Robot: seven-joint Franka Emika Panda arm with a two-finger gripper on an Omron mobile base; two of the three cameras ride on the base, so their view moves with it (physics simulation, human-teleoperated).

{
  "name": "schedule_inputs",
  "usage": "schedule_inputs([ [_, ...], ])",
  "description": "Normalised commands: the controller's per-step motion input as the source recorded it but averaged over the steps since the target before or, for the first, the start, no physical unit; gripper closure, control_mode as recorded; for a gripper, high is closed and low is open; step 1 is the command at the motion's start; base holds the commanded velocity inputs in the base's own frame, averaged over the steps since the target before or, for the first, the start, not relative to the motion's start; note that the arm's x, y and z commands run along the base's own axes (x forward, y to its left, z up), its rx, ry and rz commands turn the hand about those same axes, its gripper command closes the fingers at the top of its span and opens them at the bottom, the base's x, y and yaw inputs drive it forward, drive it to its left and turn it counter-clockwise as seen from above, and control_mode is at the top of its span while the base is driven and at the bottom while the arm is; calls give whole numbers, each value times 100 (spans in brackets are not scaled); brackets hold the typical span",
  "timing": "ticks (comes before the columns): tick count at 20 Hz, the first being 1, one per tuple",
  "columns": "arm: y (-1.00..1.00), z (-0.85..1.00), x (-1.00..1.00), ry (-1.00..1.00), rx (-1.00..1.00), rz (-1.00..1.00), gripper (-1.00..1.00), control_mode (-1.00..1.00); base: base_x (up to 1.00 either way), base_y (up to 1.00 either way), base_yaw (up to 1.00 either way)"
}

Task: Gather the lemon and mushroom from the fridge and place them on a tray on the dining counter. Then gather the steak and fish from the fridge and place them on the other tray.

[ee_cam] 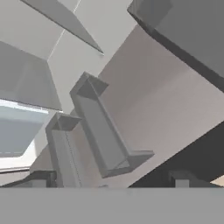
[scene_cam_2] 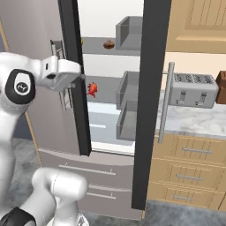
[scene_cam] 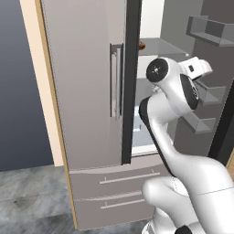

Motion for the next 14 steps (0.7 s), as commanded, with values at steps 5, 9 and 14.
schedule_inputs([
  [5,72,-20,-3,-16,33,30,-100,-100,0,0,0],
  [9,73,-9,10,-1,28,41,-100,-100,0,0,0],
  [14,67,0,28,1,21,41,-100,-100,0,0,0],
])
